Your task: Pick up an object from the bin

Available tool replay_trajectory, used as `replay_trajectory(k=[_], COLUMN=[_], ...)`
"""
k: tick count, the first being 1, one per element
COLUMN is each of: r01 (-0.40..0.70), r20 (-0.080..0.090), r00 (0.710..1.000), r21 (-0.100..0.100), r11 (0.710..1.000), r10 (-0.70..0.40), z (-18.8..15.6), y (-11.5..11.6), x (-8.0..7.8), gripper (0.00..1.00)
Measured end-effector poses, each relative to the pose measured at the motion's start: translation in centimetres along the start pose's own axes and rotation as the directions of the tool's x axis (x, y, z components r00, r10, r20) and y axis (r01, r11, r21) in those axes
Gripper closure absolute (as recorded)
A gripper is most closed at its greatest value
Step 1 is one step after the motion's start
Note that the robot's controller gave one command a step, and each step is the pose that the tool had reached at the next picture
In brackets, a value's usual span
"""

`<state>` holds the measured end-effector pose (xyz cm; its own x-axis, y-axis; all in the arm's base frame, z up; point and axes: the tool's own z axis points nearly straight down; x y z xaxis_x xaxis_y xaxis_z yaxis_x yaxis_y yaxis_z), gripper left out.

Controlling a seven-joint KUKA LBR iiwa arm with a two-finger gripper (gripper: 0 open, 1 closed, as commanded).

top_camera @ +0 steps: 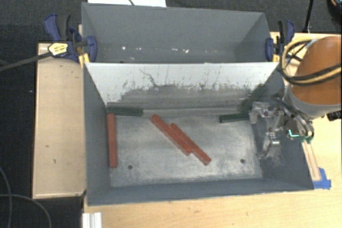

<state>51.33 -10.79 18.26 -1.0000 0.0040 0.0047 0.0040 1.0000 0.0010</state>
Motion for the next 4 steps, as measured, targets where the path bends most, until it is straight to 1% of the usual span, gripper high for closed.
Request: replay_trajectory(k=[1,2,3,4], r01=[0.056,-0.145,-0.246,-0.357], r20=[0.007,0.005,0.003,0.002], r00=[0.998,0.989,0.969,0.934], r21=[0.001,-0.003,-0.004,-0.003], r11=[0.998,0.989,0.969,0.934], r10=[-0.056,0.145,0.246,0.357], z=[10.8,11.2,11.2,8.7], y=[0.4,5.8,14.4,20.4], x=[-7.7,-7.9,-4.5,-2.2], gripper=[0.00,0.00,0.00,0.00])
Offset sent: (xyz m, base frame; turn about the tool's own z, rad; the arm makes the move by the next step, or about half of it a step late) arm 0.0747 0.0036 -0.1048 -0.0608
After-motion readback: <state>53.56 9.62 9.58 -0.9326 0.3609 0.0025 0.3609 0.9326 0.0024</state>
